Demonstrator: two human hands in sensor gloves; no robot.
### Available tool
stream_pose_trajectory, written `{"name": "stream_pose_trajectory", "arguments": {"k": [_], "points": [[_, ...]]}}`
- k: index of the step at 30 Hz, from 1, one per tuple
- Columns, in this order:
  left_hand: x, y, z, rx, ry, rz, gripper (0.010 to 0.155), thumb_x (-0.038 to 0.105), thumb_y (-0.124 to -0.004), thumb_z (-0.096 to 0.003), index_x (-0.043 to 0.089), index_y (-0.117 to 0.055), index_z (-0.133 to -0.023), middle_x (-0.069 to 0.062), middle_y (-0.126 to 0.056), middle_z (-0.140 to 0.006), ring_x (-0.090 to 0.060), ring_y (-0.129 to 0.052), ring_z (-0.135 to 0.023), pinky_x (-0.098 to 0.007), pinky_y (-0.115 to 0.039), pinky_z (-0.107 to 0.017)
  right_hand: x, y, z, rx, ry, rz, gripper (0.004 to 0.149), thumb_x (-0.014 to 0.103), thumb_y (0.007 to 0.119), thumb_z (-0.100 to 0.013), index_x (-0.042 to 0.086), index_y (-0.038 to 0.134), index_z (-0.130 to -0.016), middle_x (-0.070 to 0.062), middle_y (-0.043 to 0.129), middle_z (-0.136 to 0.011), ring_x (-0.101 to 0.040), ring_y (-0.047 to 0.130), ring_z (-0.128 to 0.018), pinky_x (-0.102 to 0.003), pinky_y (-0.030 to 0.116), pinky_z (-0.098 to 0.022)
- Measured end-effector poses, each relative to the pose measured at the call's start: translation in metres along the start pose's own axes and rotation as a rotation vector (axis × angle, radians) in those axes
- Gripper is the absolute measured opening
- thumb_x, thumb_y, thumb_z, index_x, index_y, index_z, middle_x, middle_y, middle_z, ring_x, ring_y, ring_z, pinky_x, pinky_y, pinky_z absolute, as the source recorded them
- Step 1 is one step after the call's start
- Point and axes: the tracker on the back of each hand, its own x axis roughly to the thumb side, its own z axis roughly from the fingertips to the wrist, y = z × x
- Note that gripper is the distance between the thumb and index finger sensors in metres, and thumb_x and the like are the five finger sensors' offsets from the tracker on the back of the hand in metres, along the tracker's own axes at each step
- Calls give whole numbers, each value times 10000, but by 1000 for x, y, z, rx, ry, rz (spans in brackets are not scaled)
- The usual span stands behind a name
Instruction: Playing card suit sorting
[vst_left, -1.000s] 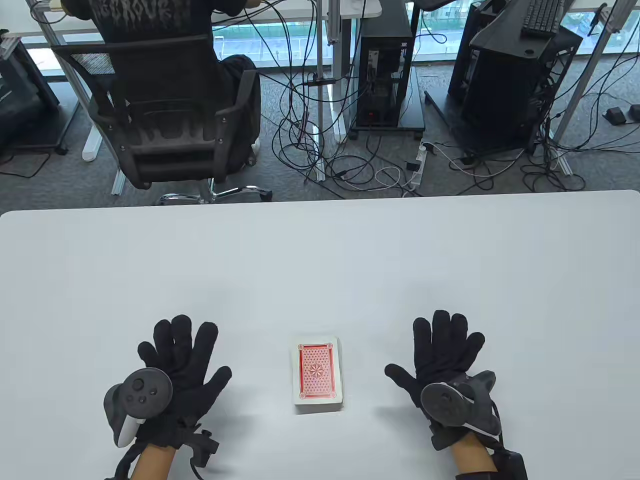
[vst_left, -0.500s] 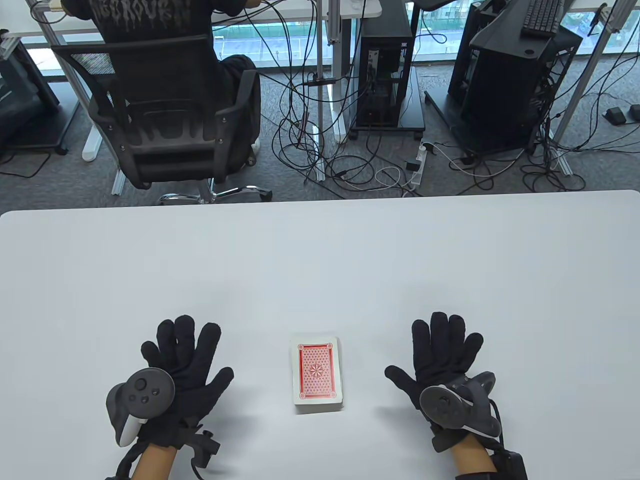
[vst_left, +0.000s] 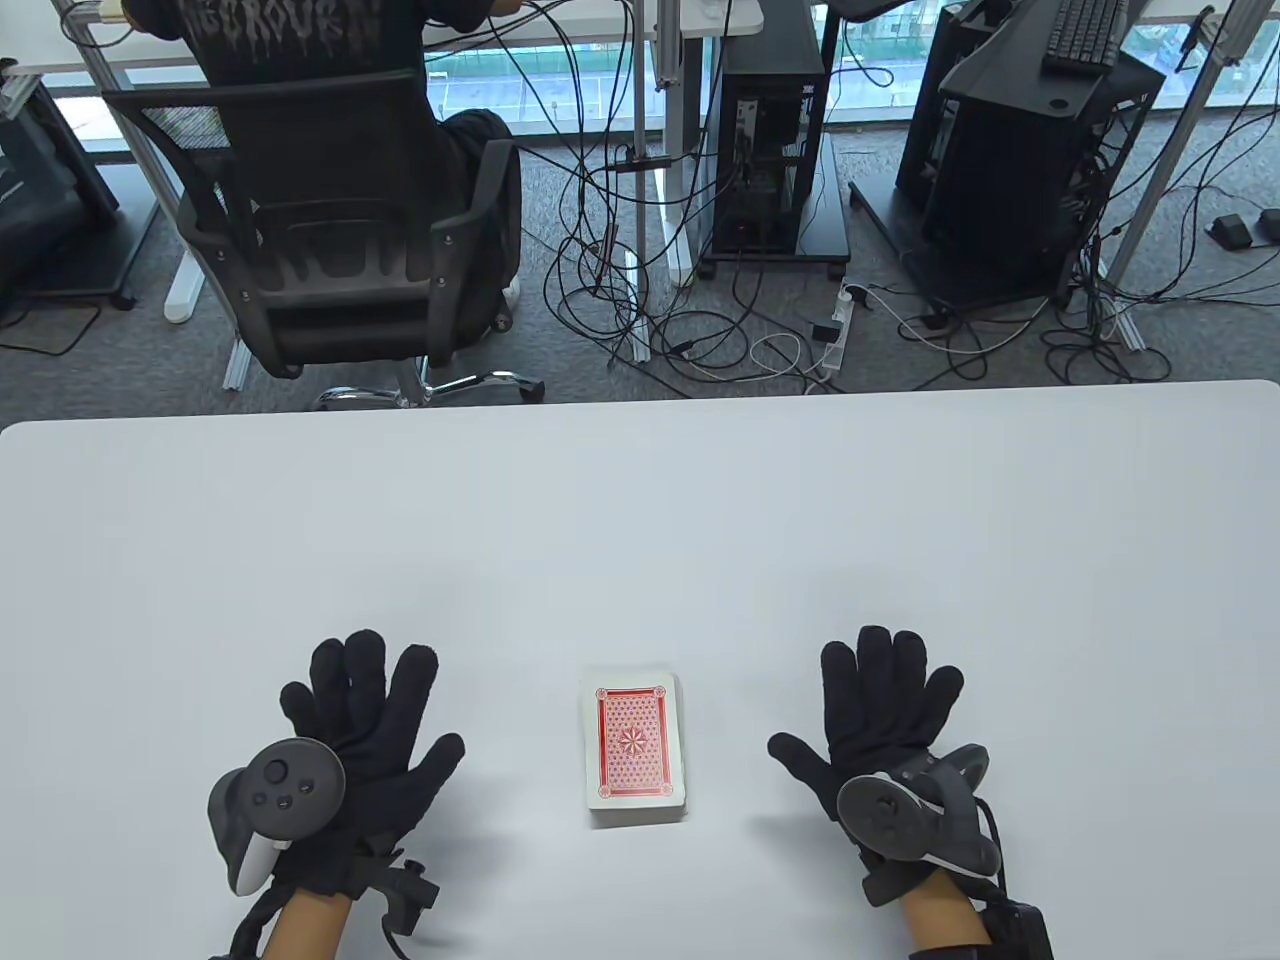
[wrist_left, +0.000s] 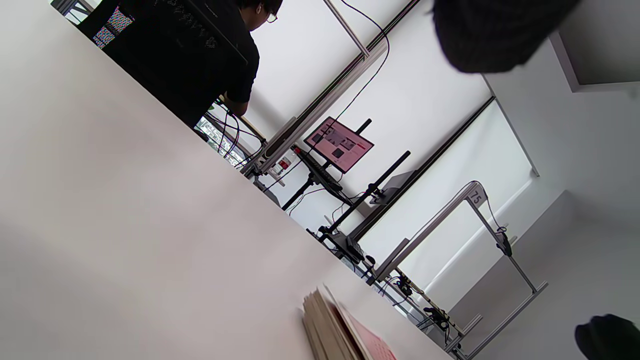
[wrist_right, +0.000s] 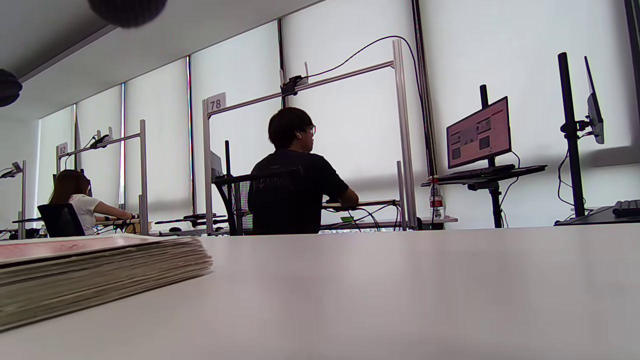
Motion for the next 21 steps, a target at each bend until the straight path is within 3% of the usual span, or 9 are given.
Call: {"name": "stream_pose_trajectory", "arguments": {"k": [9,13,18,21], "points": [[-4,5,2,33,5,50,752,638,-716,-445,568,-267,-1044,319,73,-1113,62,252,-1036,-379,244,-698,10,6,-1,39,-28,-18,883,563,504,-593,18,-27,-1041,-384,23,-1048,-628,-28,-869,-857,129,-478],[-2,3,0,41,-18,70,750,636,-714,-447,529,-293,-1058,275,32,-1135,11,193,-1066,-380,161,-759,16,6,-4,48,-27,-78,886,570,506,-592,24,-27,-1043,-380,48,-1059,-628,15,-891,-855,181,-515],[7,3,-6,78,-77,106,750,647,-707,-454,432,-362,-1084,150,-130,-1192,-142,2,-1130,-441,-60,-825,21,9,-13,74,23,-341,889,557,552,-589,26,2,-1043,-388,148,-1073,-656,208,-918,-815,360,-594],[15,1,-11,119,-105,144,732,650,-682,-474,361,-411,-1089,62,-301,-1202,-246,-205,-1134,-468,-251,-821,24,11,-19,67,46,-540,860,531,584,-589,4,99,-1065,-377,327,-1075,-647,410,-899,-732,540,-611]]}}
